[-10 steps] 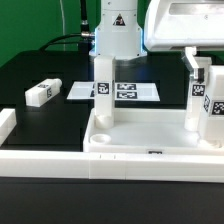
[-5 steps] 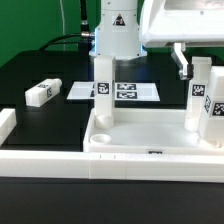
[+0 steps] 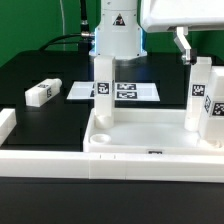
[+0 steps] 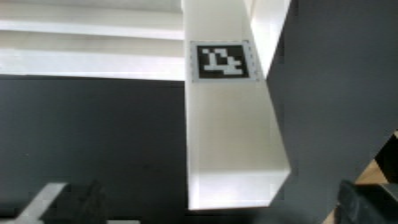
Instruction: Assemble desk
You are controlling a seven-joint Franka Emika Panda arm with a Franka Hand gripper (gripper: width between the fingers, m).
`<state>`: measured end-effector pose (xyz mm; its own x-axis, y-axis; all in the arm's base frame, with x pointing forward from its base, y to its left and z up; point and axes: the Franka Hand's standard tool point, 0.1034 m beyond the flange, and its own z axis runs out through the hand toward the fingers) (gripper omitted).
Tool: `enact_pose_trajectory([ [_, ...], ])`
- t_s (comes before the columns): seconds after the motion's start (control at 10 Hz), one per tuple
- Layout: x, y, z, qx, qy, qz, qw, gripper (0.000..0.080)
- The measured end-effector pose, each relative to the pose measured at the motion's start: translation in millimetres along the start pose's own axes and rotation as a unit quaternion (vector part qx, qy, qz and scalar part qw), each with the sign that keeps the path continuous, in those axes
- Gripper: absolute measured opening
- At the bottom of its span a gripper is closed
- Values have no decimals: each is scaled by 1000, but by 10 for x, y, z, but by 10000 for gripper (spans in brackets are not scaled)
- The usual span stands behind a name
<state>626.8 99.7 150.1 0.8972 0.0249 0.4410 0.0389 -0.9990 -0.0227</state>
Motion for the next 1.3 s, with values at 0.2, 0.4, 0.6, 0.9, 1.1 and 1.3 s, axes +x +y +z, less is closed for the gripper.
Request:
enact_pose_trajectory([
  [0.2, -96, -5, 92, 5, -58, 4, 998, 649],
  [0.4, -56, -37, 131, 15, -139, 12, 990, 649],
  [0.6, -119, -85, 148, 18, -223, 16, 975, 649],
  [0.9, 18, -32, 244, 16, -244, 17, 969, 649],
  [1.1, 24, -17, 254, 14, -245, 13, 969, 649],
  [1.3, 29, 17, 254, 11, -244, 11, 970, 637],
])
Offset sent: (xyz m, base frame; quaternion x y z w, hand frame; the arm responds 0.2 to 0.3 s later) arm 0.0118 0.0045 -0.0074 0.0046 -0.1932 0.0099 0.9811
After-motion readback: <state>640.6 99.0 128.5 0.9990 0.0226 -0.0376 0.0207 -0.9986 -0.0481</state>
